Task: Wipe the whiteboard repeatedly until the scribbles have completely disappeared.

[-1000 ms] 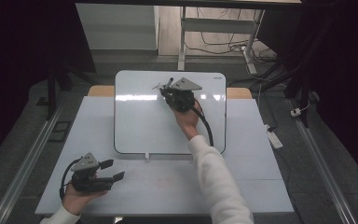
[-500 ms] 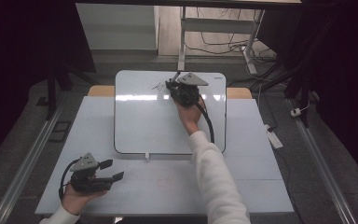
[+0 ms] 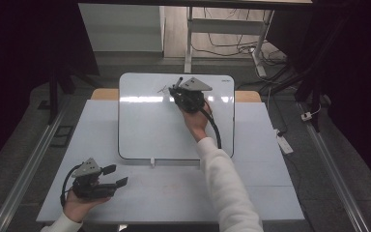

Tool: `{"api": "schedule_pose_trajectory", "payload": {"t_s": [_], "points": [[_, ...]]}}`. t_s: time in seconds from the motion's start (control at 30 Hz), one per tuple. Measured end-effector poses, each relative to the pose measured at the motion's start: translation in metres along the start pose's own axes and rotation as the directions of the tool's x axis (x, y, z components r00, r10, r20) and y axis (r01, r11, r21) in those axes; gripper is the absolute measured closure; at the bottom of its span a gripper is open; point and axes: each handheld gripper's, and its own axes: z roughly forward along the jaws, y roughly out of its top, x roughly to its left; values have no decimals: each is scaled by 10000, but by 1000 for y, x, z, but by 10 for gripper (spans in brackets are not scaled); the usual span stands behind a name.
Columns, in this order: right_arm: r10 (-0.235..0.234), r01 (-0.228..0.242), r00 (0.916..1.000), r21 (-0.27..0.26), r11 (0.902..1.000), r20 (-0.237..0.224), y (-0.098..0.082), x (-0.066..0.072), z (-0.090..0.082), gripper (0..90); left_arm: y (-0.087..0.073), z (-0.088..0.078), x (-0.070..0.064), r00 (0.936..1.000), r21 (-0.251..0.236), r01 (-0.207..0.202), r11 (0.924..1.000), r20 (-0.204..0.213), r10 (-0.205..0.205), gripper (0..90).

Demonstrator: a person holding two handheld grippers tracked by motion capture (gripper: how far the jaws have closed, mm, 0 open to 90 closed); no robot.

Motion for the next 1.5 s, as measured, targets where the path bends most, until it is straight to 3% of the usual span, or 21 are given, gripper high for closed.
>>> {"api": "schedule_pose_trajectory", "payload": {"t_s": [0.03, 0.13, 0.2, 0.27, 0.3, 0.37, 0.43, 0.5, 0.63, 0.7, 0.77, 0.83, 0.9, 0.97, 1.03, 1.13, 1.23, 1.33, 1.4, 1.43, 1.5], "points": [[117, -116, 9999, -39, 9999, 46, 1, -3, 1, 777, 0, 0, -1, 10000, 6, 19, 10000, 16, -19, 296], [1383, -1363, 9899, -585, 9889, 323, 4, -16, 4, 777, 0, -2, -2, 10000, -53, -13, 10000, -5, 13, 297], [874, -874, 9962, -307, 9957, 4, 4, -5, 8, 777, 0, -3, -1, 10000, -111, 17, 9999, -15, -17, 296], [-108, 117, 9980, 147, 9998, -616, 2, 13, 11, 777, 0, -2, 1, 10000, -72, 57, 10000, 12, -57, 297], [-488, 502, 9969, 225, 9985, -620, 1, 18, 12, 777, 0, -2, 1, 10000, -46, 59, 10000, 11, -59, 297], [-79, 83, 9990, 87, 9999, -432, 4, 11, 11, 777, -1, -2, 0, 10000, -33, 21, 10000, 16, -21, 297], [477, -471, 9986, -258, 9986, 237, 7, -4, 8, 777, -1, -3, -1, 10000, -100, 0, 10000, -9, 0, 297], [890, -880, 9957, -383, 9954, 260, 8, -11, 7, 777, 0, -4, 0, 10000, -150, 6, 9999, -3, -6, 297], [7, 14, 9965, 258, 9997, -838, -1, 14, 9, 777, 0, -2, 1, 10000, -81, 45, 10000, 29, -45, 297], [-448, 476, 9954, 319, 9984, -849, -3, 19, 8, 777, 0, -3, 0, 10000, -88, 5, 10000, 22, -5, 297], [199, -200, 9994, -1, 9998, -279, -1, 9, 7, 777, 0, -4, -1, 10000, -126, 16, 9999, 5, -16, 296], [613, -606, 9978, -246, 9979, 271, 1, -2, 3, 777, 0, -6, -1, 10000, -193, 12, 9998, -20, -12, 297], [629, -627, 9980, -173, 9979, 99, -1, 2, 2, 777, 0, -5, 0, 10000, -200, 51, 9998, -13, -51, 297], [148, -145, 9988, 71, 9999, -462, -5, 15, 4, 777, 0, -4, 1, 10000, -131, 53, 9999, 2, -53, 296], [-198, 205, 9988, 139, 9997, -452, -6, 18, 5, 777, 0, -3, 0, 10000, -126, 34, 9999, 9, -34, 297], [723, -715, 9972, -381, 9967, 204, 1, 1, 6, 777, 0, -5, -2, 10000, -173, -4, 9999, -12, 3, 296], [1062, -1045, 9939, -539, 9931, 298, 9, -5, 11, 777, 0, -5, 0, 10000, -184, 31, 9998, -28, -32, 297], [159, -164, 9980, -75, 9998, -610, 4, 18, 19, 777, -1, -5, 1, 10000, -155, 67, 9999, -11, -67, 297], [-271, 282, 9965, 122, 9995, -791, 3, 27, 22, 777, -1, -4, 1, 10000, -129, 56, 9999, -13, -56, 297], [-117, 120, 9973, 42, 9999, -721, 4, 24, 22, 777, -1, -5, 1, 10000, -129, 38, 9999, -5, -38, 296], [540, -541, 9985, -350, 9979, -62, 9, 10, 19, 777, -1, -6, 0, 10000, -156, 11, 9999, -28, -12, 297]]}}
